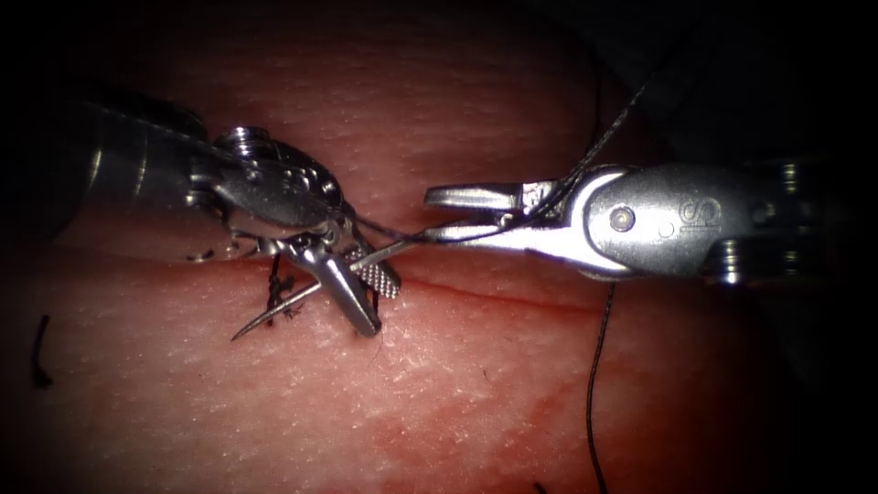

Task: Wound Closure
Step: To adjust the right needle grip, pass the needle back to the left hand

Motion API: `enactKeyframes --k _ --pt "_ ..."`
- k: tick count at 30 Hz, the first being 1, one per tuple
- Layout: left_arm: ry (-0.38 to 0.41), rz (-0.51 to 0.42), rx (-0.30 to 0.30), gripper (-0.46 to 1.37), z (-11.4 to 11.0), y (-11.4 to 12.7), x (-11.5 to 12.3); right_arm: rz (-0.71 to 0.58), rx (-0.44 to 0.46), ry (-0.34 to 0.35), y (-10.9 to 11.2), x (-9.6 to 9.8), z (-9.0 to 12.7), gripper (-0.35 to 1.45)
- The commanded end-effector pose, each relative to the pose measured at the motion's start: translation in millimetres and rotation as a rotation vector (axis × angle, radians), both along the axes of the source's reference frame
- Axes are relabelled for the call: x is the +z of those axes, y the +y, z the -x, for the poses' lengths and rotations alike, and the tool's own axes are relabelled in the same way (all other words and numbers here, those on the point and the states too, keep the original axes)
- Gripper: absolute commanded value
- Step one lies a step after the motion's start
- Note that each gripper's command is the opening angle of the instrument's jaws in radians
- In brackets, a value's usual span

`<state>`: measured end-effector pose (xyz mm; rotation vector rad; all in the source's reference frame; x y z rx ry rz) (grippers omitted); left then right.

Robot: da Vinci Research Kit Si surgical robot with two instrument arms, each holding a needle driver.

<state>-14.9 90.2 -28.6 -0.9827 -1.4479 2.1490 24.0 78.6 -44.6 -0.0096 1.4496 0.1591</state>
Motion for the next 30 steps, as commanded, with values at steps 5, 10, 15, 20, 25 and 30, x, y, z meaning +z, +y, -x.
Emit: enactKeyframes --k 5,10,15,20,25,30 --pt "0.006 -0.064 0.020 -0.35 0.3 0.6 0.0 0.009 0.006 0.000 -0.3 0.0 0.0 -0.35" --pt "0.018 -0.147 -0.020 -0.35 0.3 1.5 -0.1 0.012 0.007 0.003 -0.6 0.1 -0.1 -0.35" --pt "0.039 -0.256 -0.081 -0.35 0.3 2.4 -0.6 -0.022 0.013 0.011 -0.5 0.2 -0.1 -0.35" --pt "0.007 -0.279 -0.134 -0.35 0.5 2.2 -1.1 -0.064 0.078 -0.013 -0.3 0.5 0.2 0.11" --pt "-0.015 -0.294 -0.174 -0.35 0.7 1.9 -1.8 -0.123 0.132 -0.011 0.0 0.8 0.4 0.72" --pt "-0.060 -0.305 -0.242 -0.35 1.0 1.9 -2.6 -0.172 0.203 -0.008 0.1 0.8 0.6 1.03"
